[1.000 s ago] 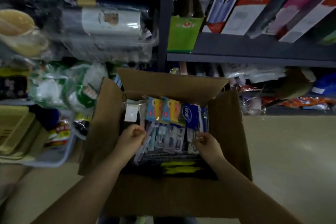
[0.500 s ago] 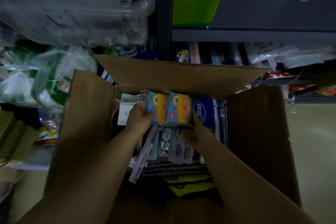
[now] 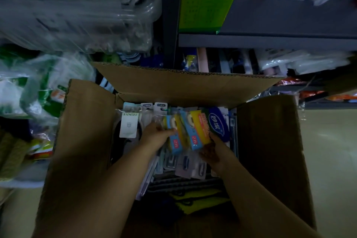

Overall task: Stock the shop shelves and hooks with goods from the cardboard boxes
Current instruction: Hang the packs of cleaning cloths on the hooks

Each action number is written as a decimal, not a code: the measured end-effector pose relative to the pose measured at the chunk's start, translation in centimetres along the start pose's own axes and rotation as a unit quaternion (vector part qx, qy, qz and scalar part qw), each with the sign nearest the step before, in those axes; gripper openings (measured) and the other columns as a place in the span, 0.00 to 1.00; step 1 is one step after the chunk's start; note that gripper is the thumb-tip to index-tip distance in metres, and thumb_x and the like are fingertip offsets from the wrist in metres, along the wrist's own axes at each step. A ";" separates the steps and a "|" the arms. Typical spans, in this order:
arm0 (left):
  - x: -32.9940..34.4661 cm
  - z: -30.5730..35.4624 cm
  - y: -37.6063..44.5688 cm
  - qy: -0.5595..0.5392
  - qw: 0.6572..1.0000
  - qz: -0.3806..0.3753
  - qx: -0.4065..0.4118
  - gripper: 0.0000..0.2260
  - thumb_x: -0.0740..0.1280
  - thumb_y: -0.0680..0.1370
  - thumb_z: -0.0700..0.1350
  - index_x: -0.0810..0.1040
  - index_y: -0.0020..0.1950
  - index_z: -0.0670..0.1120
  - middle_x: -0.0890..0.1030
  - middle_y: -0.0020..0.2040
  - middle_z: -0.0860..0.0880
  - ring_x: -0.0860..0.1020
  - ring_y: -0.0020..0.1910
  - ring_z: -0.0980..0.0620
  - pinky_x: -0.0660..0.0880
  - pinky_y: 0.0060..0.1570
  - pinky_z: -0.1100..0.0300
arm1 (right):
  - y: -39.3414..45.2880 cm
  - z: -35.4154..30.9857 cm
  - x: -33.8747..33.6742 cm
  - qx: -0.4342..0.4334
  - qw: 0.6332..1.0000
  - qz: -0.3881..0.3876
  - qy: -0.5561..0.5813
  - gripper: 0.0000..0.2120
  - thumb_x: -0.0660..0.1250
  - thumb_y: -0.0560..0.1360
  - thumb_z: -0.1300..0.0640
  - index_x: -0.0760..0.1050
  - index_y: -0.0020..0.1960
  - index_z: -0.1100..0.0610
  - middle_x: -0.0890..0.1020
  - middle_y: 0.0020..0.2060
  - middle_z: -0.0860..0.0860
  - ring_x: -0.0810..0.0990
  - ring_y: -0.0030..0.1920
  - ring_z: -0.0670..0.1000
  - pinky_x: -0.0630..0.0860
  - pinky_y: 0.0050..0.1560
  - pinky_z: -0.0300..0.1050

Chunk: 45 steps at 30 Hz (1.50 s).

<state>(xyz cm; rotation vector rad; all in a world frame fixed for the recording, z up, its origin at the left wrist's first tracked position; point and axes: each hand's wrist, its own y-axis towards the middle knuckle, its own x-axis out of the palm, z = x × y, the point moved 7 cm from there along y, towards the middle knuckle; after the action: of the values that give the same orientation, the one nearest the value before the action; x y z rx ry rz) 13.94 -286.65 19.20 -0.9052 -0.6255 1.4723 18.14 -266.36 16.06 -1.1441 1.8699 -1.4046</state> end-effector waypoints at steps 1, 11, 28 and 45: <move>0.0 -0.1 -0.6 -0.031 1.000 -0.002 -0.002 0.11 0.70 0.76 0.43 0.79 0.57 0.40 0.81 0.52 0.44 0.79 0.40 0.52 0.72 0.32 0.65 | -0.6 -0.2 -0.1 -0.005 1.000 -0.002 -0.002 0.20 0.66 0.77 0.53 0.72 0.66 0.60 0.81 0.55 0.63 0.78 0.58 0.62 0.78 0.53 0.54; -7.4 0.2 -10.5 -0.201 0.974 0.081 0.060 0.11 0.71 0.73 0.37 0.78 0.53 0.47 0.82 0.47 0.44 0.81 0.44 0.45 0.77 0.41 0.56 | -11.0 -4.3 0.5 -0.153 0.981 -0.084 -0.084 0.14 0.67 0.75 0.58 0.74 0.60 0.59 0.83 0.51 0.60 0.84 0.46 0.58 0.81 0.46 0.55; -14.7 7.0 -25.5 -0.509 0.832 0.003 0.220 0.16 0.64 0.74 0.51 0.78 0.57 0.43 0.85 0.44 0.42 0.83 0.38 0.45 0.80 0.37 0.52 | -30.9 -10.3 11.0 -0.326 0.883 -0.294 -0.164 0.10 0.65 0.76 0.61 0.74 0.58 0.59 0.84 0.51 0.59 0.84 0.46 0.58 0.81 0.39 0.50; -26.3 12.2 -34.4 -0.526 0.753 0.074 0.390 0.11 0.60 0.78 0.38 0.75 0.59 0.43 0.82 0.49 0.42 0.80 0.46 0.43 0.81 0.33 0.53 | -45.0 -15.4 20.9 -0.457 0.761 -0.404 -0.222 0.13 0.70 0.72 0.61 0.77 0.56 0.57 0.85 0.50 0.56 0.85 0.48 0.60 0.80 0.47 0.55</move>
<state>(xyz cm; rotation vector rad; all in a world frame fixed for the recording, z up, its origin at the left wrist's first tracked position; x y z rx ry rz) 22.00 -306.88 58.59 0.6427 -0.6155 2.0938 9.17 -281.22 64.99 -2.7187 1.7328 -0.2997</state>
